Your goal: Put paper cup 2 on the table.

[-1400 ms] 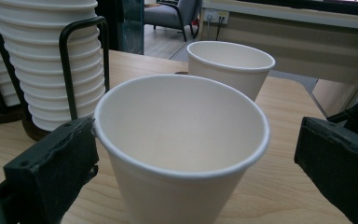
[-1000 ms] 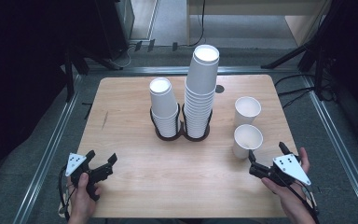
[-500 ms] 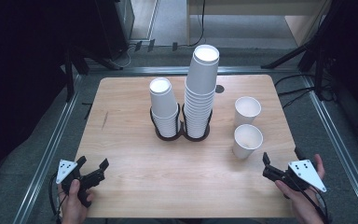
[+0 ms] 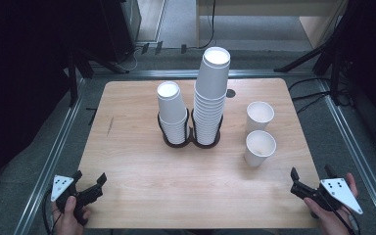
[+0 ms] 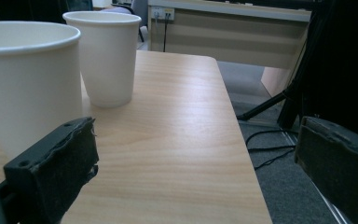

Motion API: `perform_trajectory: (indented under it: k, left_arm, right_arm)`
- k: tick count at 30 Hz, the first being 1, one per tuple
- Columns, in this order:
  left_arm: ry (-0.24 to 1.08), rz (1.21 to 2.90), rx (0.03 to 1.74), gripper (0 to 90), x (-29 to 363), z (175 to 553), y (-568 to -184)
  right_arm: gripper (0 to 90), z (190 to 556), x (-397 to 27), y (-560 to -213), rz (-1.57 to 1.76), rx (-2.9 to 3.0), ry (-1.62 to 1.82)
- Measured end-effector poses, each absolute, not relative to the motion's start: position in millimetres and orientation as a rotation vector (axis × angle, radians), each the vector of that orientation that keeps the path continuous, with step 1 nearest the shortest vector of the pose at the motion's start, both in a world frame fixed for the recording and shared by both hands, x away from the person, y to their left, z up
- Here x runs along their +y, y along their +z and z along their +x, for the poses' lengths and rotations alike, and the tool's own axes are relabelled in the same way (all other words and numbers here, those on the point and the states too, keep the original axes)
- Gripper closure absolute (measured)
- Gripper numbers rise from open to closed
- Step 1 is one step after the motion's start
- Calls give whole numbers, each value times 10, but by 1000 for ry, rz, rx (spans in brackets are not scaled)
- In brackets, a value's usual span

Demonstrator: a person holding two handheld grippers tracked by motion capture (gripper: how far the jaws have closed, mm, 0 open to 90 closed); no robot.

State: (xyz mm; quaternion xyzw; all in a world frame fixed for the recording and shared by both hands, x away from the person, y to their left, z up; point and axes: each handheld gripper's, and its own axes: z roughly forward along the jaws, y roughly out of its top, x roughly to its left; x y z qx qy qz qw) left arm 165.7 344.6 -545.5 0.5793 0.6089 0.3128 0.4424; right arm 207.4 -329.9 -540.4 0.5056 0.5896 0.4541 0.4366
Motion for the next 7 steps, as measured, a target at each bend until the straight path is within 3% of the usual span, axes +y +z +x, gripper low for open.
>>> perform_trajectory:
  k: [7]
  left_arm:
    - [763, 1455, 1506, 62, 3390, 1703, -5472]
  right_arm:
    - [0, 2015, -3319, -5394, 1264, 1460, 1146]
